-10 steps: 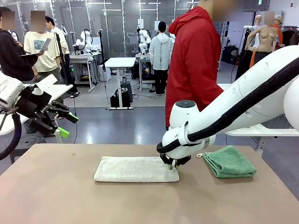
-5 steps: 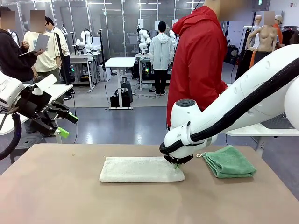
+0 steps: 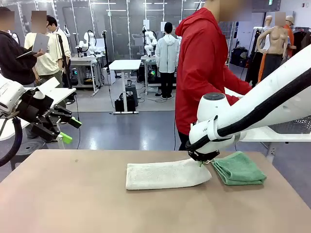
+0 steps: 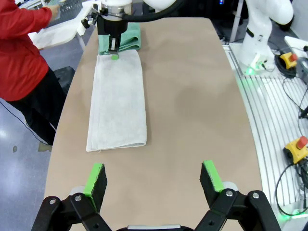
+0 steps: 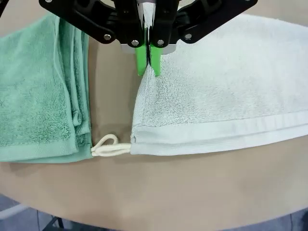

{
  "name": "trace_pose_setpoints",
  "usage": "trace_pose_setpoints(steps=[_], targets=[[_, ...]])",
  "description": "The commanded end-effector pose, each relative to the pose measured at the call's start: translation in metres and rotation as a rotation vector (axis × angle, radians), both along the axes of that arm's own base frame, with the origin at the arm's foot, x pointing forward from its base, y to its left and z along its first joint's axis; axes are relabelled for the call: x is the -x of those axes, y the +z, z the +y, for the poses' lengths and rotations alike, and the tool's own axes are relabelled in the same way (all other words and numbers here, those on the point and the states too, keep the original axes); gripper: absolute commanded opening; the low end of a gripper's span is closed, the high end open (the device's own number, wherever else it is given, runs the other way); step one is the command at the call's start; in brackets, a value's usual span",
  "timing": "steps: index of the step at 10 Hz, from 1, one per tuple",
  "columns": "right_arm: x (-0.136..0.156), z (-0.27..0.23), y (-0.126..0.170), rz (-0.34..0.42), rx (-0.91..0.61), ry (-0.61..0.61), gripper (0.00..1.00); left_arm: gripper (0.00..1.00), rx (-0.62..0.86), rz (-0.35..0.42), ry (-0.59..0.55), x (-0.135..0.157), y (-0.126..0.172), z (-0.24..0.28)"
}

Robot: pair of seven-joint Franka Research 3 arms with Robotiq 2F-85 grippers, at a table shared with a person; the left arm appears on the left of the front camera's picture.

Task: Fold the towels and place them in the basket.
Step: When a person lays out a Towel with hook on the table, fold it in half twice.

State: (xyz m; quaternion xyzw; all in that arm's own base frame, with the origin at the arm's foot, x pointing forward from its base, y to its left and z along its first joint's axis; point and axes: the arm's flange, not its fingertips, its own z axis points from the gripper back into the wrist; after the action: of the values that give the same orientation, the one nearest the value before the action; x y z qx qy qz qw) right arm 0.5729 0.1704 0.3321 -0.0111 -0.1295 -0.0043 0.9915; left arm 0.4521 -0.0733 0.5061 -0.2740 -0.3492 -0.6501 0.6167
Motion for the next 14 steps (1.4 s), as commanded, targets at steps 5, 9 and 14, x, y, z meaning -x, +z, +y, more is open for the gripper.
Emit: trace_pose_setpoints(steps=[5, 9, 14], targets=[[0.033, 0.128, 0.053, 0.003, -0.109, 0.083, 0.0, 0.98, 0.014, -0.004, -0.012, 0.002, 0.002, 0.001], [0.026, 0.203, 0.028, 0.044, -0.22, 0.055, 0.0, 0.98, 0.014, -0.004, -0.012, 0.002, 0.002, 0.001], [0.034, 0.237, 0.025, 0.004, -0.345, 0.031, 0.0, 0.98, 0.014, -0.004, -0.012, 0.002, 0.002, 0.001]])
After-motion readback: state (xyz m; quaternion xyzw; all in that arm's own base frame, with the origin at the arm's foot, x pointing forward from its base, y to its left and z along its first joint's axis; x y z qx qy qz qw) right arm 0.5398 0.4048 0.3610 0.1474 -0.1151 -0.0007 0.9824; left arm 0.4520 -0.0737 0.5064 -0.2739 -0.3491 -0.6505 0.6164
